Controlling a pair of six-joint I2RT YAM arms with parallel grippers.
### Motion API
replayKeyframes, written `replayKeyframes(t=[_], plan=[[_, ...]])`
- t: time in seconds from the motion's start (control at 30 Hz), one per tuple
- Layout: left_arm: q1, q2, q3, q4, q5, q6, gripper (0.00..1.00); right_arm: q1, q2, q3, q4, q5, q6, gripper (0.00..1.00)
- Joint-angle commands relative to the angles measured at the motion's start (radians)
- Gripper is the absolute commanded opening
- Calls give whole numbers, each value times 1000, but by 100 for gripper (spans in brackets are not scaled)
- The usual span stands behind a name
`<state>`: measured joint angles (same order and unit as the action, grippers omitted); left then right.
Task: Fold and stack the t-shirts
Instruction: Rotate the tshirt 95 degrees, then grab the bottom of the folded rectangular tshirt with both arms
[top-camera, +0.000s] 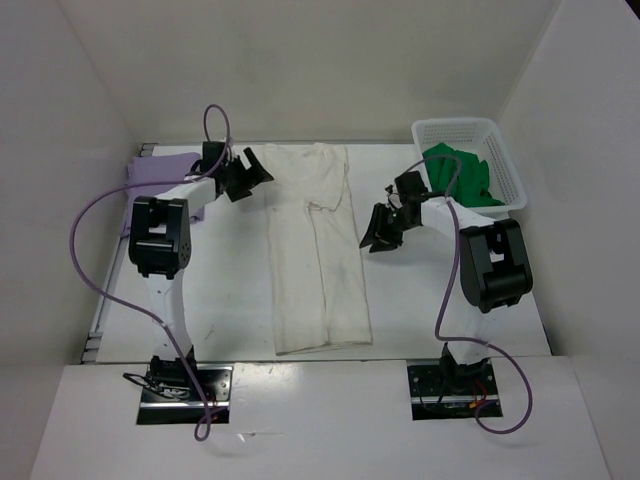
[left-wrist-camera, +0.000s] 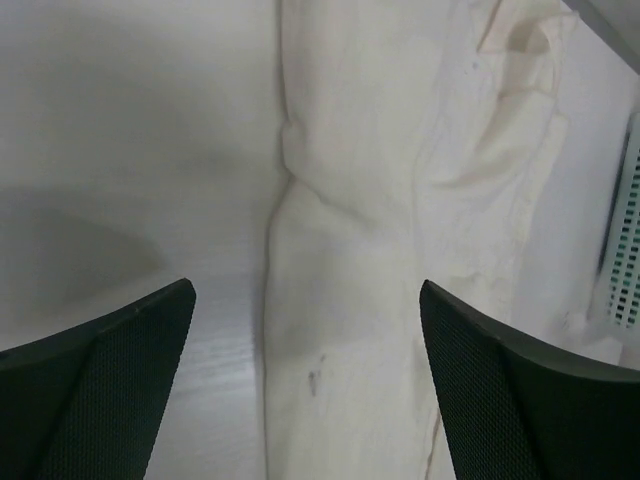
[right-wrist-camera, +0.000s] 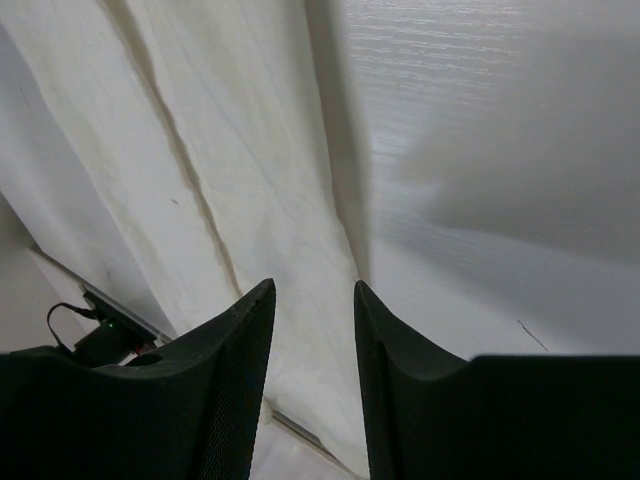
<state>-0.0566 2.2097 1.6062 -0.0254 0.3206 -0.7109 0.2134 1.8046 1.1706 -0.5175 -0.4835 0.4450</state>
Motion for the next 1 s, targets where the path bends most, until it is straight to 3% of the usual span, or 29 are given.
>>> replayKeyframes(t=[0.0,0.1,0.13,0.17,0.2,0.23,0.33,0.5,0.6,0.7,0.77,0.87,0.97], plan=[[-6,-106,-98,-36,2,57,100,-6,-92,-58,51,2,29,43],[-6,-224,-210,-73,26,79,100,4,-152,-166,83,23,75,33],[-6,-314,-332,-73,37,79,98,4,-203,-225,83,34,90,29],[-6,-365,-400,-47,70,67,89,4,-226,-250,94,34,110,25],[-6,-416,-467,-47,83,56,73,14,-249,-294,94,45,121,19],[-6,-514,-579,-79,100,45,44,24,-299,-316,94,54,148,18],[-55,-689,-710,-174,100,36,29,49,-408,-387,94,54,204,18],[-109,-983,-948,-367,196,-48,33,121,-521,-430,60,65,293,18],[-109,-1143,-1055,-386,297,-116,38,141,-570,-462,10,103,346,26],[-135,-1153,-1109,-401,331,-116,44,141,-580,-515,1,103,402,32],[-173,-1153,-1120,-412,331,-125,55,150,-548,-538,-10,91,415,34],[-224,-1127,-1146,-421,342,-148,62,198,-548,-566,-10,115,449,37],[-233,-1159,-1210,-406,354,-171,64,221,-574,-609,-21,126,494,39]])
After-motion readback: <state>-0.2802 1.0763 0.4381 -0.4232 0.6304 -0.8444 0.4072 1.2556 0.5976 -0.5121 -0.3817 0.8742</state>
